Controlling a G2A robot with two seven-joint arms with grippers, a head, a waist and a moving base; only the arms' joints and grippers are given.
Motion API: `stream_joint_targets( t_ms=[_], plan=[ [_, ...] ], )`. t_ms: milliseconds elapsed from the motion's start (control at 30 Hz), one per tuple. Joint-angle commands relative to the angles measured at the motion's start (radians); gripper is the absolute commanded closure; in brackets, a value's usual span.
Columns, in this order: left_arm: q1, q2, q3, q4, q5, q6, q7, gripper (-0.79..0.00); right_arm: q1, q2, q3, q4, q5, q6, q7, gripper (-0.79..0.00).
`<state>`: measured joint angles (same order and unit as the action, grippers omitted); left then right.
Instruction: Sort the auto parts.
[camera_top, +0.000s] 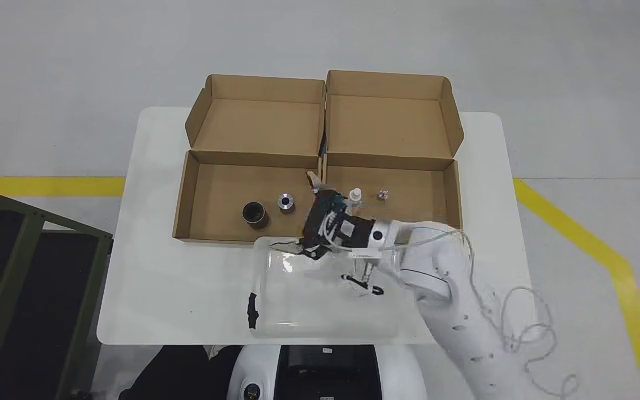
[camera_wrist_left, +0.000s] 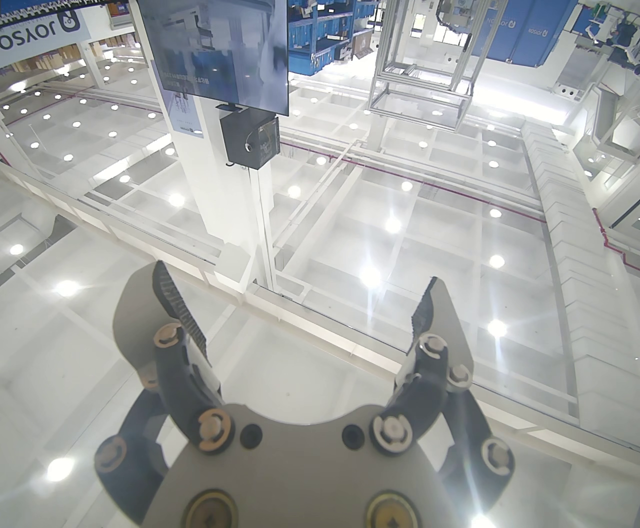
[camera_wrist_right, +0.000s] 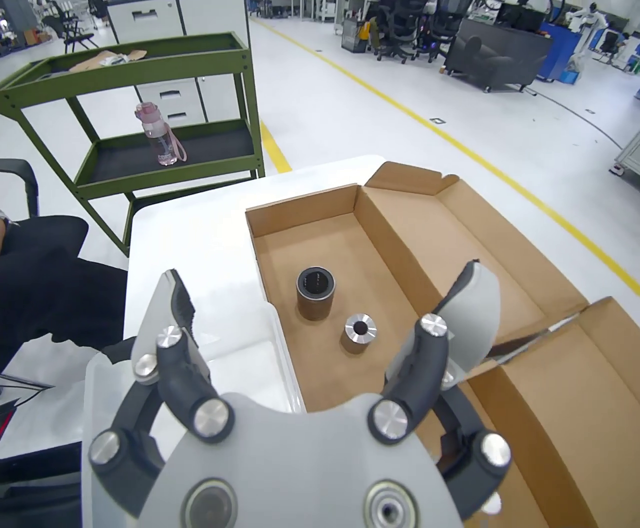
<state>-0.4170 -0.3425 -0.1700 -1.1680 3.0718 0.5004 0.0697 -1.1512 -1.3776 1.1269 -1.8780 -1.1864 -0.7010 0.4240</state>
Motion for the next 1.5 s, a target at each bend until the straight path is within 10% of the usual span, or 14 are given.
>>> stream_joint_targets(
  t_ms=[0,833,1467],
  plan=[
    [0.000,0.000,0.000,0.000,0.000,0.000,0.000,-0.785,-0.026,0.009,0.043,-0.010,-0.009,-0.030,-0.039,-0.785],
    [0.000,0.000,0.000,0.000,0.000,0.000,0.000,-0.785,-0.445,0.095,0.591,-0.011,-0.142,-0.087,-0.616,-0.785],
    [0.000,0.000,0.000,0.000,0.000,0.000,0.000,-0.784,-0.564,0.121,0.780,-0.008,-0.090,-0.086,-0.711,-0.784]
  ],
)
